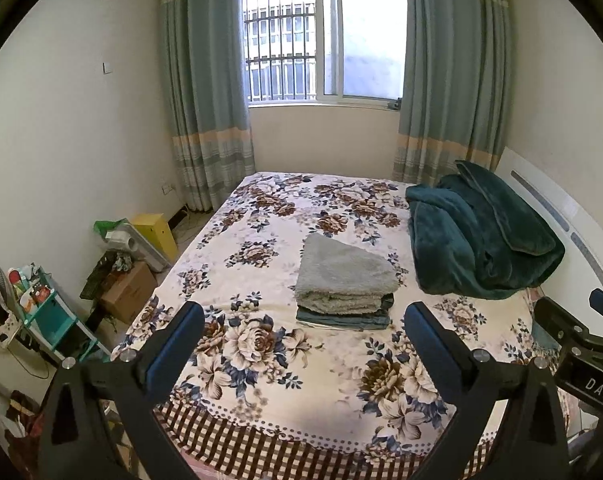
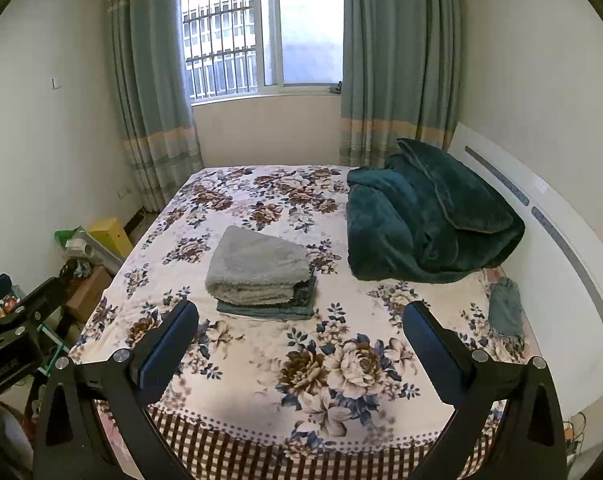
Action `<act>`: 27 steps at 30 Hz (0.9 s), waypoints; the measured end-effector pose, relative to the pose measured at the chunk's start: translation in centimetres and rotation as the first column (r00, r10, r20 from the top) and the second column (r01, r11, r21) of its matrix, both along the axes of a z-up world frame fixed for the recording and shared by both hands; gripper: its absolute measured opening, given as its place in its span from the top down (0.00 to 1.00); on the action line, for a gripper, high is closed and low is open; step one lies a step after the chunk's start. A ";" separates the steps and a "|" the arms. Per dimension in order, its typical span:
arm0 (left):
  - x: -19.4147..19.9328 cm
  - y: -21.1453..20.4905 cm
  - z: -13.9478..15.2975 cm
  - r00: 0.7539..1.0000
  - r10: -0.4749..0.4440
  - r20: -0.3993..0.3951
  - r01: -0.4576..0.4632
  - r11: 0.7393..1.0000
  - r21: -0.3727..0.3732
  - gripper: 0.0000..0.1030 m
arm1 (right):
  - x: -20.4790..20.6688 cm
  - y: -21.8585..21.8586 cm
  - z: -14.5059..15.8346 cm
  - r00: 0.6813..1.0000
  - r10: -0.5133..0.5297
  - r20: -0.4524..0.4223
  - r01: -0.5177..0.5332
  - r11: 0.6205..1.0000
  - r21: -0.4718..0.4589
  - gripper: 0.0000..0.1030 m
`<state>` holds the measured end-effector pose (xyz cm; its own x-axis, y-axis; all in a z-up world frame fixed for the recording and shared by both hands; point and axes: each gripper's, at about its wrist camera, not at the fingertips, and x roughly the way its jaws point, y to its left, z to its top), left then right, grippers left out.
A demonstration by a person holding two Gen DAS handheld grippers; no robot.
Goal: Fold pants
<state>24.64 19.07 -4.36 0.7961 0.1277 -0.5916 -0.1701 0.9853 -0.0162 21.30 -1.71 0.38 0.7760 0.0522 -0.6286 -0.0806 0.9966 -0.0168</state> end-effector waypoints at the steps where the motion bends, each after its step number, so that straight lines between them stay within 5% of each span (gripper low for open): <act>1: 0.0 0.1 0.0 1.000 0.003 0.000 -0.003 1.000 -0.001 0.01 | 0.2 0.2 -0.1 1.000 0.002 -0.002 -0.002 1.000 -0.001 0.00; 27: -1.7 1.1 -0.2 1.000 0.019 -0.014 -0.019 1.000 -0.013 0.01 | 0.4 1.4 -2.5 0.998 0.040 -0.049 -0.039 0.999 0.016 0.00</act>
